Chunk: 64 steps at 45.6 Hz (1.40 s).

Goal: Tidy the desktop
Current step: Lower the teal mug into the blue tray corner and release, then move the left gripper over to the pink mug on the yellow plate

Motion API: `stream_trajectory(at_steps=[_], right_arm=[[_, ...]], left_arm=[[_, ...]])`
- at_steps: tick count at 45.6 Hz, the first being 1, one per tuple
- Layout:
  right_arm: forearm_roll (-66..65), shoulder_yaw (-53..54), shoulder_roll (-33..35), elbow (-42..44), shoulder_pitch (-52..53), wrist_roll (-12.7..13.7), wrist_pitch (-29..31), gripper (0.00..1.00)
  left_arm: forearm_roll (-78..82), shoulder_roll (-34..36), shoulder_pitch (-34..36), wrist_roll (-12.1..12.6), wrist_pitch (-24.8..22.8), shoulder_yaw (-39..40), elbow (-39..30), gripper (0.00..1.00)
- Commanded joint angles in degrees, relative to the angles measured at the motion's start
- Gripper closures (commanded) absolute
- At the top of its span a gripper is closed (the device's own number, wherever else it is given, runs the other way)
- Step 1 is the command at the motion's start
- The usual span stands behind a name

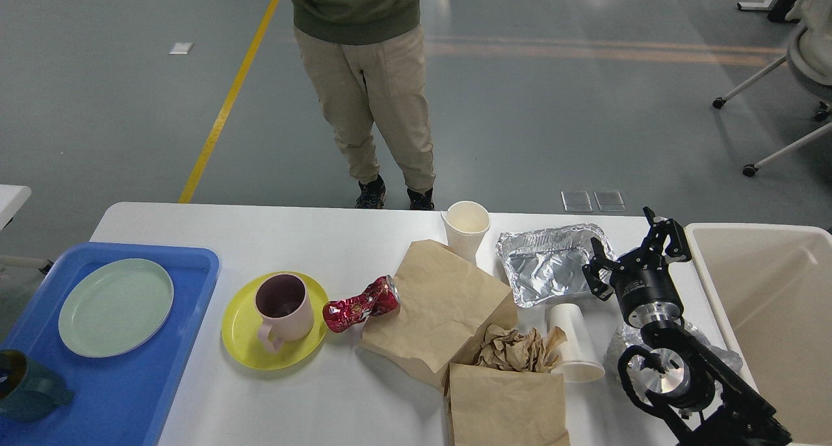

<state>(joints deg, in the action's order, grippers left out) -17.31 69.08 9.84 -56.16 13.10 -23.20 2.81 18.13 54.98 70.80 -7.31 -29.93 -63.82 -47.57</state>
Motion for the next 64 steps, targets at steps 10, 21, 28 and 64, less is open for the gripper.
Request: stream_trajectory(at_steps=[10, 21, 28, 64], right_arm=[[0.0, 0.0, 0.0, 0.0, 0.0, 0.0, 0.0, 0.0], [0.0, 0.0, 0.0, 0.0, 0.0, 0.0, 0.0, 0.0], [0.0, 0.0, 0.0, 0.0, 0.0, 0.0, 0.0, 0.0], [0.0, 0.0, 0.0, 0.0, 0.0, 0.0, 0.0, 0.0]], left_arm=[[-1.87, -1.1, 28.76, 0.2, 0.05, -19.23, -15.61, 0.06], [-12.06, -14.97, 48.97, 0.72, -0.66, -28.98, -29.75, 0.06], [-15.66, -25.96, 60.06, 0.55, -0.83, -30.22, -40.92, 0.06], [-25.96, -42.24, 73.43, 0.81, -6.28, -20.29, -52.89, 0.05]])
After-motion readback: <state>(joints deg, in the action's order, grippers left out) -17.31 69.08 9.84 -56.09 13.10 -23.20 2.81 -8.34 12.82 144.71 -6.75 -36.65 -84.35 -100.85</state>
